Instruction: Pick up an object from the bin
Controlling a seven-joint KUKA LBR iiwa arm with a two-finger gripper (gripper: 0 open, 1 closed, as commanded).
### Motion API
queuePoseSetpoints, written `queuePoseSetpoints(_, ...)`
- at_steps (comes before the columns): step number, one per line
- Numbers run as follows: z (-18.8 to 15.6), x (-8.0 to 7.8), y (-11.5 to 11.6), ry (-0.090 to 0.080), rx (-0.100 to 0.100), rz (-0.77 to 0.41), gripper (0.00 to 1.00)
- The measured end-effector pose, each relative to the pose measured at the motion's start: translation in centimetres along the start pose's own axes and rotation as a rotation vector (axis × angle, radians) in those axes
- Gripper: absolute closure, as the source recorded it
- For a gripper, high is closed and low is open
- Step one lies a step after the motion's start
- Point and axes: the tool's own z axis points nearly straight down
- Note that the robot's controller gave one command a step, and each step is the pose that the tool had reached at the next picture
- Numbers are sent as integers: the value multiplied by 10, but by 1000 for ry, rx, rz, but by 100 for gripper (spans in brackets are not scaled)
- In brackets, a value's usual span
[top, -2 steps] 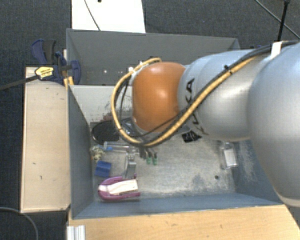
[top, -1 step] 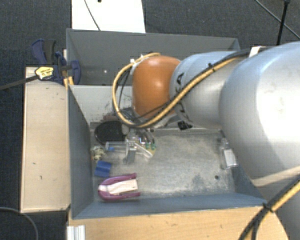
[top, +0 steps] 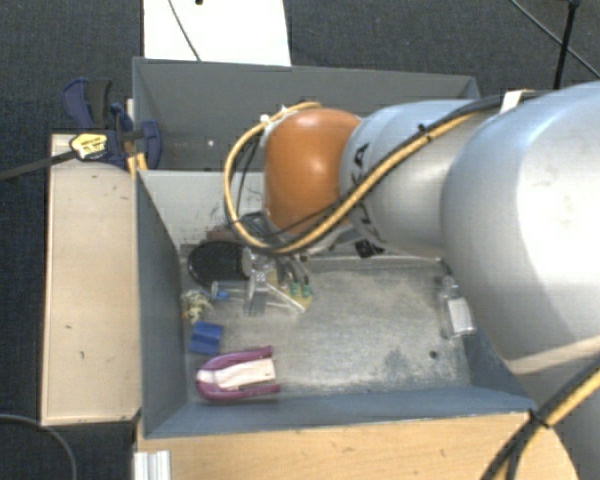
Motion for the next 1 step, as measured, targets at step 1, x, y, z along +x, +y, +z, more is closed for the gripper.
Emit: queuePoseSetpoints(1,-112,4,-10,-2,-1,-18,100)
